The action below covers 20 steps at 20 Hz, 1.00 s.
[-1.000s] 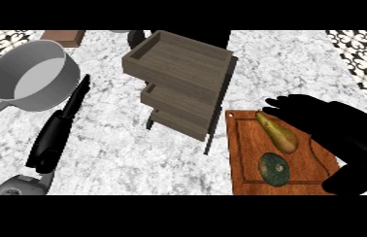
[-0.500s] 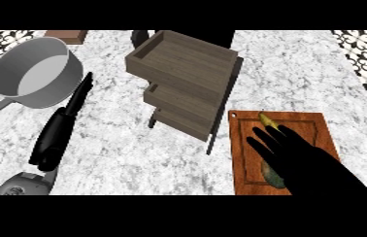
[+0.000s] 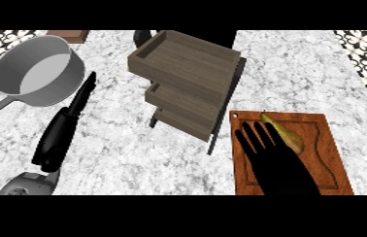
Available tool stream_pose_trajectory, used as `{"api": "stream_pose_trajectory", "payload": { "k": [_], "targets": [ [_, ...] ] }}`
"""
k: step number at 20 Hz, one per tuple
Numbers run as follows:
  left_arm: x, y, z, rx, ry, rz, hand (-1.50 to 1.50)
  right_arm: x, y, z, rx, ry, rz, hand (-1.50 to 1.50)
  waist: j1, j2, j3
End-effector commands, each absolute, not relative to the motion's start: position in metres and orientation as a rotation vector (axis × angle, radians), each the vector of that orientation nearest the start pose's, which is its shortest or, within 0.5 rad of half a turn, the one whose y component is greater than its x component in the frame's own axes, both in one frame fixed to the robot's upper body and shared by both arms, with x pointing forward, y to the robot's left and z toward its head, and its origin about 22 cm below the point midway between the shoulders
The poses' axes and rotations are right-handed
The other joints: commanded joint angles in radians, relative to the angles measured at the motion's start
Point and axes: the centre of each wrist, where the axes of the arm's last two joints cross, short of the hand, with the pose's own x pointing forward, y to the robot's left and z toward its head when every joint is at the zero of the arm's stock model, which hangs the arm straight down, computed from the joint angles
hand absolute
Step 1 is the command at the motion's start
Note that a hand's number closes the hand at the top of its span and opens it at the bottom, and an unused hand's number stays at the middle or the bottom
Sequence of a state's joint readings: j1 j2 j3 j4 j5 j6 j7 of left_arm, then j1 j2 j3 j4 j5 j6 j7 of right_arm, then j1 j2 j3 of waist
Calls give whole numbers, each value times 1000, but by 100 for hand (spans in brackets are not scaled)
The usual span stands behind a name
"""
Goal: Pick the pear from the cutting board and place it in the tiered basket
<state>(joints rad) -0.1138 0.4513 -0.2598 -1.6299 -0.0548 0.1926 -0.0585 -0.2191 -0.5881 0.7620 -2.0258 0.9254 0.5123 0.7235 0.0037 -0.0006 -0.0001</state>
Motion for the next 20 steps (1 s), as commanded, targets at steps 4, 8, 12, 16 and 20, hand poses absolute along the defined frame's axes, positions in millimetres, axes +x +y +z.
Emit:
{"api": "stream_pose_trajectory", "payload": {
  "k": [4, 8, 12, 16, 20],
  "targets": [
    [263, 264, 67, 339, -1762, -497, 0, 186, -183, 76, -1091, -974, 1710, -150, -7, -1, 1],
    [250, 267, 61, 332, -1757, -477, 0, 197, -190, 81, -1112, -894, 1729, -150, -4, 0, 0],
    [250, 268, 54, 310, -1755, -490, 0, 207, -197, 75, -1087, -814, 1771, -150, -2, 0, 0],
    [260, 261, 71, 320, -1763, -483, 0, 210, -193, 65, -1127, -855, 1705, -150, -2, 0, 0],
    [255, 267, 37, 315, -1751, -467, 0, 219, -216, 75, -1193, -968, 1666, -150, -4, 1, 0]
  ]
}}
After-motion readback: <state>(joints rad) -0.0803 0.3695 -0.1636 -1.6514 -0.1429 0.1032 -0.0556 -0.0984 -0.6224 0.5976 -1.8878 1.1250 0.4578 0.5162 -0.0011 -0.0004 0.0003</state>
